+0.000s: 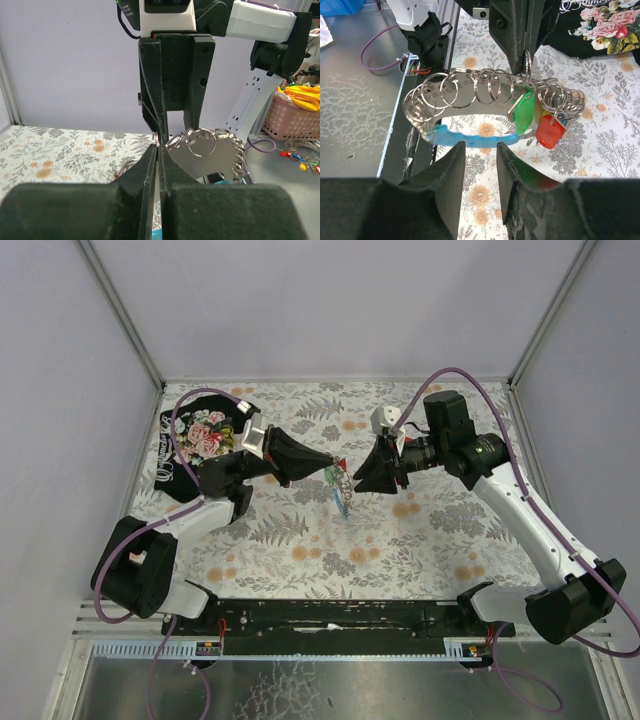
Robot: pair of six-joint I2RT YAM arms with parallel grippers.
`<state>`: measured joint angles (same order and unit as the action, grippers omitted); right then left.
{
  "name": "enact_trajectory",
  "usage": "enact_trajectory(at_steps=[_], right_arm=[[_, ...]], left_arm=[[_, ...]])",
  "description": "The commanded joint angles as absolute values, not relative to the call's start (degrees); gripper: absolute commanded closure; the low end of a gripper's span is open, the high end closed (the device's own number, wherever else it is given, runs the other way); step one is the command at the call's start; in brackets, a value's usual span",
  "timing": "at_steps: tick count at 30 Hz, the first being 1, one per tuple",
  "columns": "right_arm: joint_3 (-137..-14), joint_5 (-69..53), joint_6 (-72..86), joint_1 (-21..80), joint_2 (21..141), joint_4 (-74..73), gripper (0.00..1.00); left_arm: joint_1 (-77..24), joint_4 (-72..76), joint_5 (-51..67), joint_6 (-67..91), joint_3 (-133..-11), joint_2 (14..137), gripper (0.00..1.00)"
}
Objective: Remove the keys from the keyring
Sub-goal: Remove the key from the keyring.
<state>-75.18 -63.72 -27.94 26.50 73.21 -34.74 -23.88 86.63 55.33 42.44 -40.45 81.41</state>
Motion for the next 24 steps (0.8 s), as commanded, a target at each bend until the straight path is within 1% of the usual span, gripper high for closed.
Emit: enact_trajectory(at_steps=[1, 7, 12, 17, 24], right_arm=[[-74.99, -65.45, -23.75, 26.73, 71.85, -27.94, 0.59], [-72.63, -58.69, -19.27, 28.11, 71.99, -19.09, 0.52], [-71.79, -59.41, -19.03, 28.54, 72.25, -16.70, 0.44], [-70.25, -61.43, -15.91, 29.31, 72.14, -12.31, 0.43], [-67.79, -58.92, -11.23, 29.72, 72.33, -6.56, 0.44]], left_arm=[[-23.79, 91.85, 54.24, 43.50, -42.78, 79.37, 1.00], [-25.32, 91.89, 53.83, 43.56, -43.55, 79.19, 1.00], [-25.71, 91.85, 52.69, 43.42, -43.31, 79.10, 1.00], [-26.31, 91.78, 50.90, 42.38, -42.25, 79.10, 1.00], [-27.37, 91.80, 47.42, 40.85, -40.80, 78.92, 1.00]])
